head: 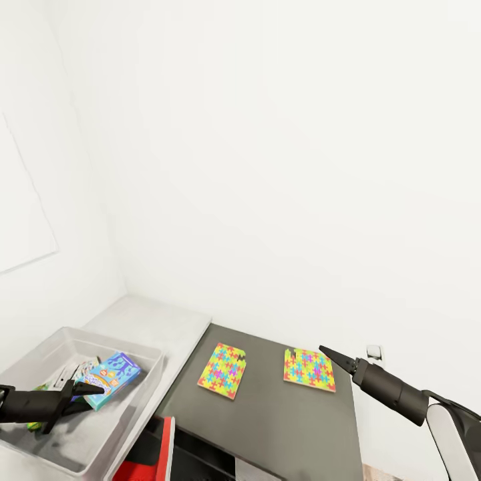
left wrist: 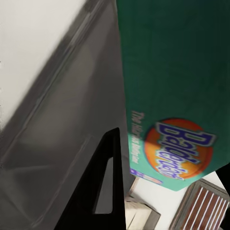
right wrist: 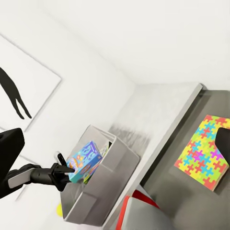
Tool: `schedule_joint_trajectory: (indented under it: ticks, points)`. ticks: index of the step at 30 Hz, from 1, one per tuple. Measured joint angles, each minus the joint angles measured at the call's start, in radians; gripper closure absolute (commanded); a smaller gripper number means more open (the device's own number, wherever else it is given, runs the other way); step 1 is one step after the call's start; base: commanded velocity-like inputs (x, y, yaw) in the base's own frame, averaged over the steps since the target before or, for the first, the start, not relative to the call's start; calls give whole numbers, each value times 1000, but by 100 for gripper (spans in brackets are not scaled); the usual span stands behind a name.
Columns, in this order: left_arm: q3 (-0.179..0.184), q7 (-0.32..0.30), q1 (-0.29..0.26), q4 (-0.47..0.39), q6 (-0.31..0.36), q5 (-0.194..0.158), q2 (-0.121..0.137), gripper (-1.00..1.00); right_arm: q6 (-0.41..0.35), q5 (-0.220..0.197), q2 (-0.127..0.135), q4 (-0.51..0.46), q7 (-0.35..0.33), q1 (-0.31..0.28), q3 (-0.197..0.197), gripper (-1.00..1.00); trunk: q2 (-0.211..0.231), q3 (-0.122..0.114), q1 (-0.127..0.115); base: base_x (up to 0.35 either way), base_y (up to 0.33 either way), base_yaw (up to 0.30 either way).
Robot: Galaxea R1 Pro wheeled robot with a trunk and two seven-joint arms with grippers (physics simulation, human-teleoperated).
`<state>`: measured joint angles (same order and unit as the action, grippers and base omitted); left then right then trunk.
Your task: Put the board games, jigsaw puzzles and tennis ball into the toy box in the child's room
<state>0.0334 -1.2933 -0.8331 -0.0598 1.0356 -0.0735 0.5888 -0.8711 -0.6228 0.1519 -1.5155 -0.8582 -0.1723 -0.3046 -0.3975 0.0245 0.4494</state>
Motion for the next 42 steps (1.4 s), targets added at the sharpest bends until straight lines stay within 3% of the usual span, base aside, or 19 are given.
schedule_joint_trajectory:
  ticks: [18,25,42]
  points:
    - [-8,0,-1,0,0,-1,0,100,0,-1,0,0,0,0,1,-100,0,28,0,0,0,0]
    - [-44,0,-1,0,0,-6,1,100,0,0,0,0,0,0,1,-100,0,29,0,0,0,0]
    - [-52,8,0,1,-1,-5,2,100,0,0,0,0,-1,0,-1,-100,0,30,0,0,0,0]
